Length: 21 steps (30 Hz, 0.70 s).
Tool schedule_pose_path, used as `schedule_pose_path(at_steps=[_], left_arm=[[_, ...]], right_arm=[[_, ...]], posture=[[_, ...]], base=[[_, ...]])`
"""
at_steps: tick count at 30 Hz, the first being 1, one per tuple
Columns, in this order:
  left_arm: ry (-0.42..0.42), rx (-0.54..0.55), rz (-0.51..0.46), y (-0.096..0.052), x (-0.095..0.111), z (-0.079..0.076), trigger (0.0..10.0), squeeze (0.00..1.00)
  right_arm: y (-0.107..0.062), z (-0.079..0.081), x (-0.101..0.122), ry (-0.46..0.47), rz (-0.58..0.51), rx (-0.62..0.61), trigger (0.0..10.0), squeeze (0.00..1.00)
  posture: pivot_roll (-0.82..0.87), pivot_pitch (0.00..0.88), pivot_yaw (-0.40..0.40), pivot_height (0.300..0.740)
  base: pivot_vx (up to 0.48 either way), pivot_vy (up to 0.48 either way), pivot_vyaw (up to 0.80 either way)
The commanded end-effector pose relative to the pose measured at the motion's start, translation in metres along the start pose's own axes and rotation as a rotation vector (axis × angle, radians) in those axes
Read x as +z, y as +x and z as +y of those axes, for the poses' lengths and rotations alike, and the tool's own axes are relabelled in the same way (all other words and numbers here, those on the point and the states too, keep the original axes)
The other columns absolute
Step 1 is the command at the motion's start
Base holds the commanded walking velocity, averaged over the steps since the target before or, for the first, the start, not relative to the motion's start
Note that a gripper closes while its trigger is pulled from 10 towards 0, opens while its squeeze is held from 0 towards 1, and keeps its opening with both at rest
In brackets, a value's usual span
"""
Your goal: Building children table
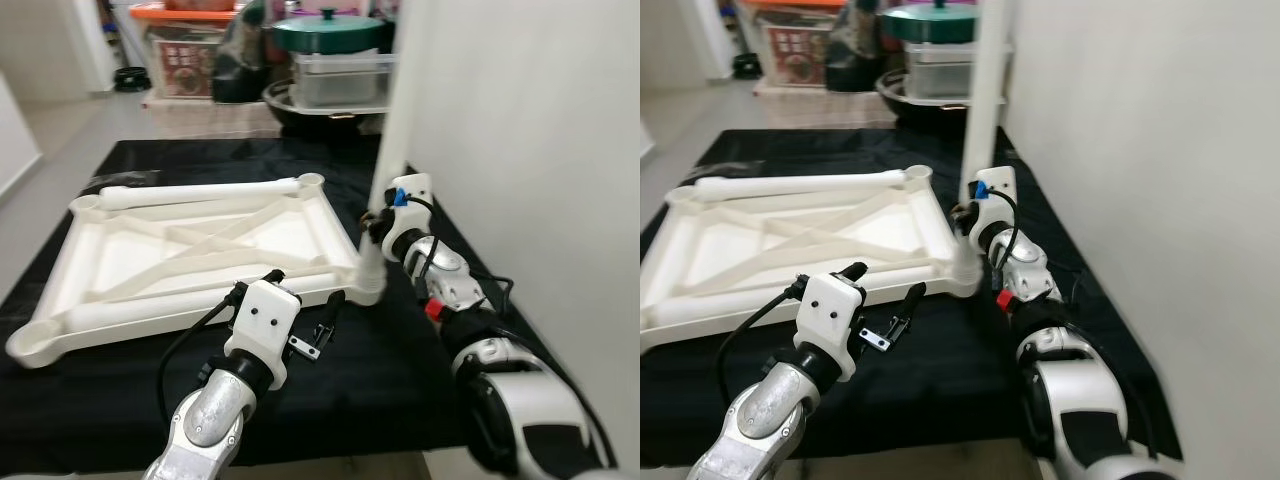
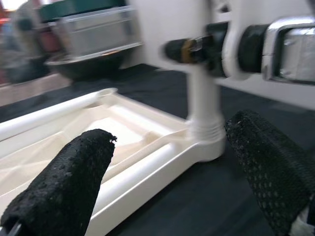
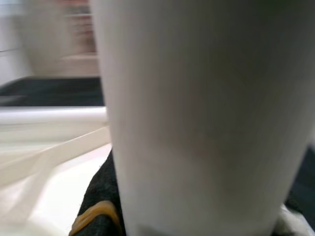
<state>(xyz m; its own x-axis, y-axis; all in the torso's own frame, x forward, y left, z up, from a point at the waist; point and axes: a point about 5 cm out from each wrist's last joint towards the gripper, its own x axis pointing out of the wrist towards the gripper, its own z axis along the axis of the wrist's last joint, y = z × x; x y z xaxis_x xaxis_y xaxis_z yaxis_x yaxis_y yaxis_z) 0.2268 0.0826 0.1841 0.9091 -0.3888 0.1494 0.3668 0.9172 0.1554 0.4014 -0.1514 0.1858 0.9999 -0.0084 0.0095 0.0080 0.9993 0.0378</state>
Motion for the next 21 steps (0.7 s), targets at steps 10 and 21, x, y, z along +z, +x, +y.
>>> schedule_pose_path(at_steps=[10,21], left_arm=[[0.002,-0.002,0.011,0.001,-0.003,-0.001,10.0,0.0],[-0.005,0.0,0.011,0.002,-0.005,-0.002,10.0,0.0]], right_arm=[[-0.026,0.031,-0.019,0.167,0.062,-0.142,10.0,0.0],[-0.022,0.027,-0.004,0.172,-0.128,0.188,10.0,0.0]], posture=[[0.12,0.009,-0.048,0.74],[0.1,0.003,-0.051,0.74]], base=[[0.0,0.0,0.0],[0.0,0.0,0.0]])
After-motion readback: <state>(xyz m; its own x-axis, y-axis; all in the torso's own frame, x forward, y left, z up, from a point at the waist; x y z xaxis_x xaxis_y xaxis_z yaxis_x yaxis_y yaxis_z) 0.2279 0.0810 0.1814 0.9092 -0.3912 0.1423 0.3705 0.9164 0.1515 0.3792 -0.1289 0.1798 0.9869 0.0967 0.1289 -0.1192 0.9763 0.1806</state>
